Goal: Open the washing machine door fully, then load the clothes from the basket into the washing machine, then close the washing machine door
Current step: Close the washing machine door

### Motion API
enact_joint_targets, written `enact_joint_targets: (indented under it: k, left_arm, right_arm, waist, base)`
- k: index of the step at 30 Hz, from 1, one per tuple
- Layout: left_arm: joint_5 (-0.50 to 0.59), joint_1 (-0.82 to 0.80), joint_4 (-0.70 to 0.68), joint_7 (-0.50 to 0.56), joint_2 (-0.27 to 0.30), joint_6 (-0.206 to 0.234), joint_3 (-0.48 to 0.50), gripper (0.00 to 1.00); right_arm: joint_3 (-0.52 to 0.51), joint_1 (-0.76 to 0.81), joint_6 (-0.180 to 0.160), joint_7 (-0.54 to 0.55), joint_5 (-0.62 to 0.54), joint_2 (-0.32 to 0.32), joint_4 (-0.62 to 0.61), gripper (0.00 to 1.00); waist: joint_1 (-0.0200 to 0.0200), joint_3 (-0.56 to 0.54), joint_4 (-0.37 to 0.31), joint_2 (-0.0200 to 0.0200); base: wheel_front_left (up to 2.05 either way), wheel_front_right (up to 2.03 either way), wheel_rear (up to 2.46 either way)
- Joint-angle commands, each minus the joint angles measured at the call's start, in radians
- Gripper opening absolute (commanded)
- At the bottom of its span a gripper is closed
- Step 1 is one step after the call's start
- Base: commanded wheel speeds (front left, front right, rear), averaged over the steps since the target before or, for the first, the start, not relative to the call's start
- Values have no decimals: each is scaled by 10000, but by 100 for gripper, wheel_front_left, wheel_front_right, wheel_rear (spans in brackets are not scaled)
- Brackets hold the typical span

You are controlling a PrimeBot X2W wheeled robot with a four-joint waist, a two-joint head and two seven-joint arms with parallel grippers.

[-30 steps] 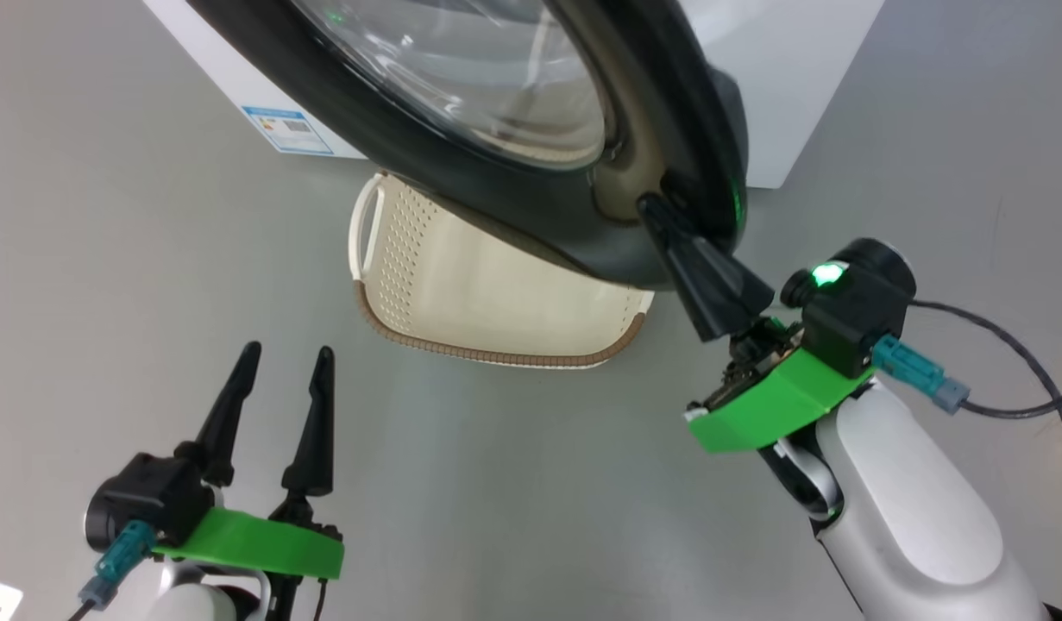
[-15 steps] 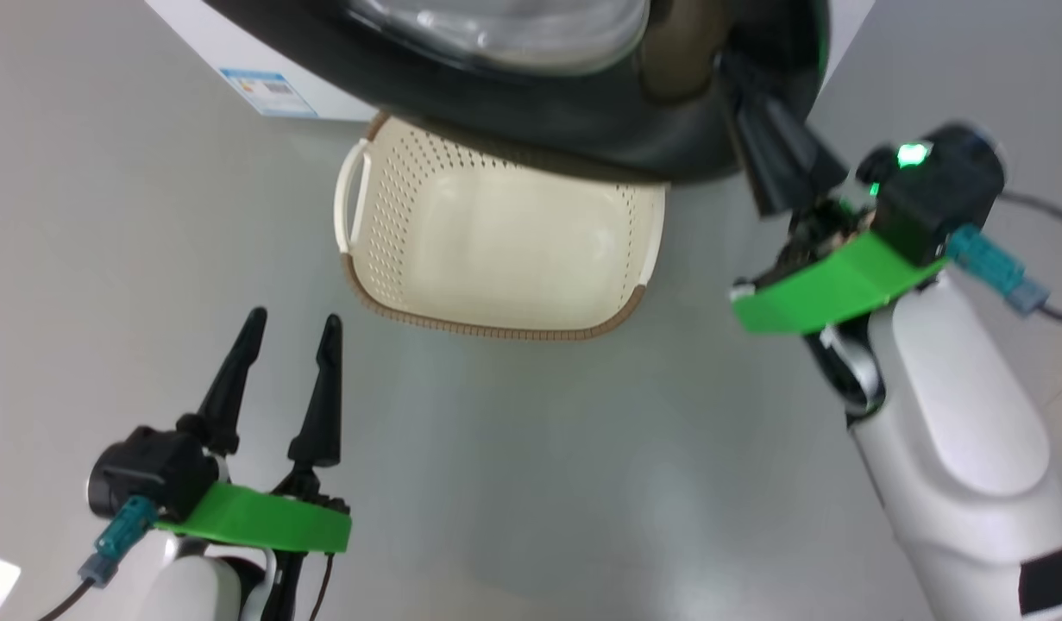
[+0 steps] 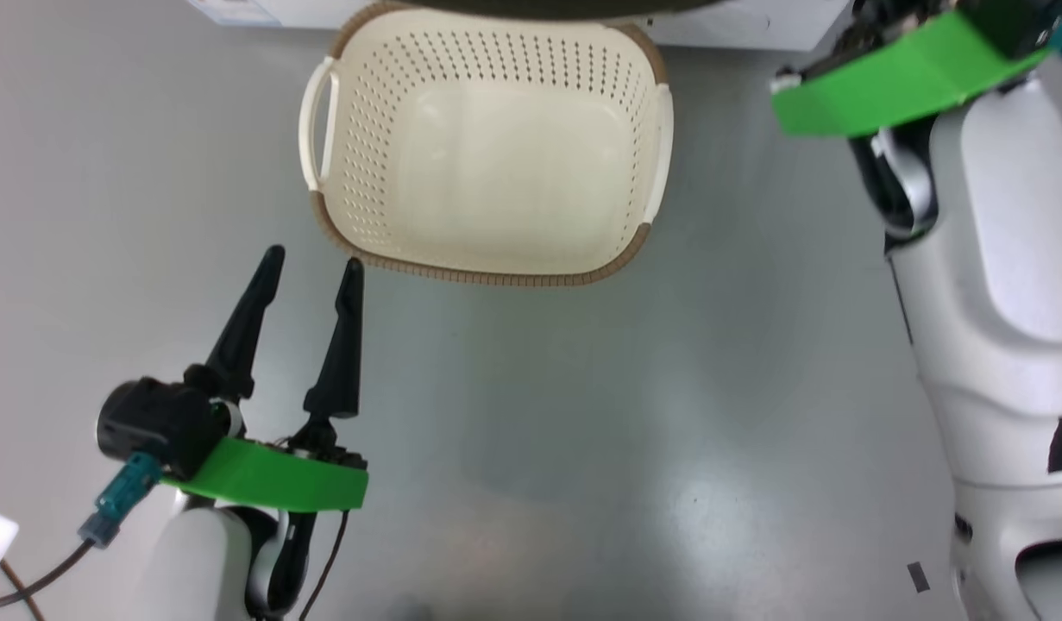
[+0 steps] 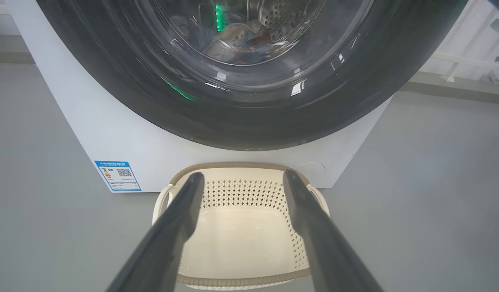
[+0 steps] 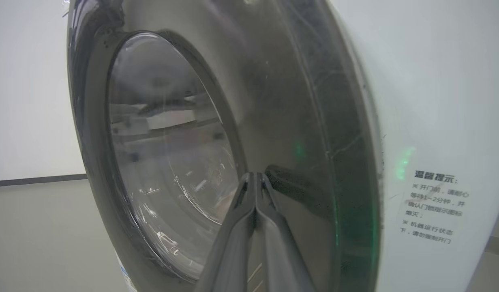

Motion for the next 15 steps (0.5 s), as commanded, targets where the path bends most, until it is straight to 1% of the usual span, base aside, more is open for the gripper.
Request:
enact_joint_targets:
  k: [1,8,15]
  left_arm:
    - [-82,-151,-281,-63,263,-15,225,100]
    - [-166,-421,-322,-63,241,-15,-105,100]
    - [-194,-513,-400,-63,249,-15,-303,100]
  right_arm:
    - [6,-352,14,-34,-122,331,-129,0]
    - [-258,-1529,14,-34,-437,395,326,0]
    - [-556,-1933,14,-34,-520,483,426,0]
  waist:
    - [0,472,-2,-1]
    - [0,963,121,-1]
    - [0,1149,94,-1]
  base:
    - [0,0,0]
    - [0,0,0]
    - [0,0,0]
